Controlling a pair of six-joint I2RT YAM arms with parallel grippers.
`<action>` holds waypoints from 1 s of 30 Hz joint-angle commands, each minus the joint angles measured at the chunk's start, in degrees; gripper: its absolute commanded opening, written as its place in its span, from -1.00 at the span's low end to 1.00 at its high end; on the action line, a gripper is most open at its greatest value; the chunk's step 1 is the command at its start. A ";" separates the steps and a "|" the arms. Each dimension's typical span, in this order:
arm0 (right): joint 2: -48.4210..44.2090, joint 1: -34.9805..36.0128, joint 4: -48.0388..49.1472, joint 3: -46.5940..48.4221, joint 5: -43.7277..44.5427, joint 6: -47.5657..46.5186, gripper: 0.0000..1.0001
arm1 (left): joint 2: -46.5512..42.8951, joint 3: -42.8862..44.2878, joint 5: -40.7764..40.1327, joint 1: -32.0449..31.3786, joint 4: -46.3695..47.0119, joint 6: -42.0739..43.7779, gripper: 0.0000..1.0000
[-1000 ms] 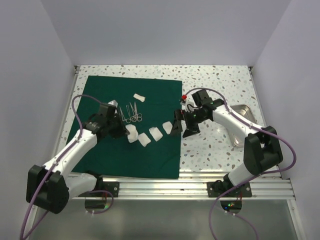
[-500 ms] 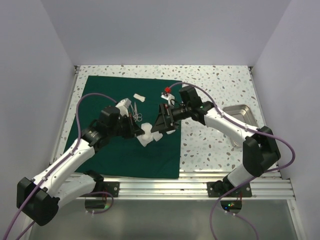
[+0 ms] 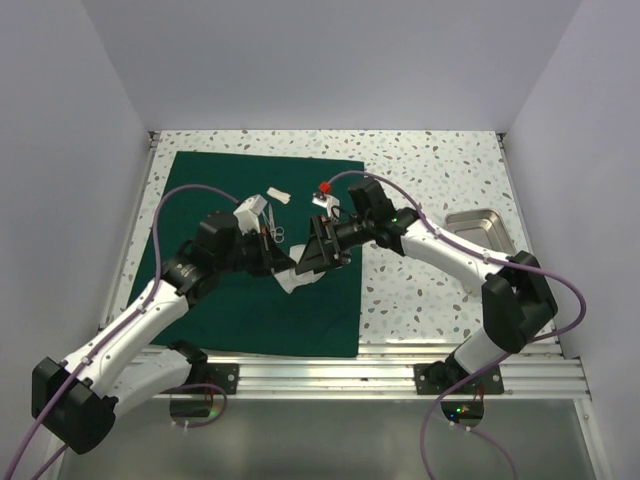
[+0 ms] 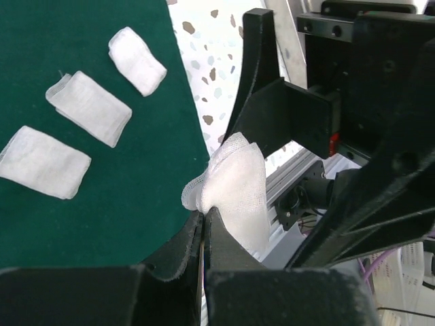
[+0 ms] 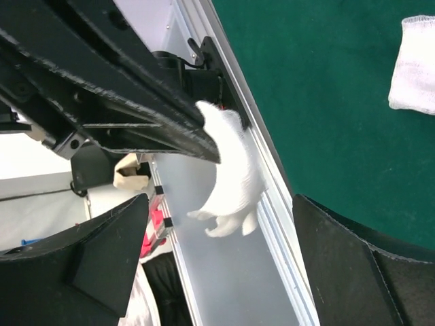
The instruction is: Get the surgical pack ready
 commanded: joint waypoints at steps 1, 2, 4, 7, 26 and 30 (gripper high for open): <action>0.34 0.02 1.51 -0.39 -0.40 -0.26 0.76 | -1.30 -0.29 2.78 -0.52 4.19 0.62 -1.00; 0.42 0.02 1.42 -0.39 -0.31 -0.44 0.75 | -1.30 -0.29 3.22 -0.44 4.28 0.62 -1.00; 0.69 0.02 1.77 -0.74 -0.40 -0.18 0.69 | -1.39 -0.38 3.66 -0.52 4.45 0.71 -1.00; 0.16 0.10 2.48 -1.44 0.13 -0.09 0.62 | -1.48 -0.37 3.84 -0.52 4.19 0.89 -1.00; -2.74 -0.34 -3.66 -2.76 6.62 -1.04 -1.00 | 0.72 1.46 -0.10 -0.52 -0.53 1.76 -0.79; -5.37 -3.75 -4.03 -5.31 7.60 -0.18 -1.00 | 4.58 5.07 -4.41 0.44 -4.85 2.73 -0.01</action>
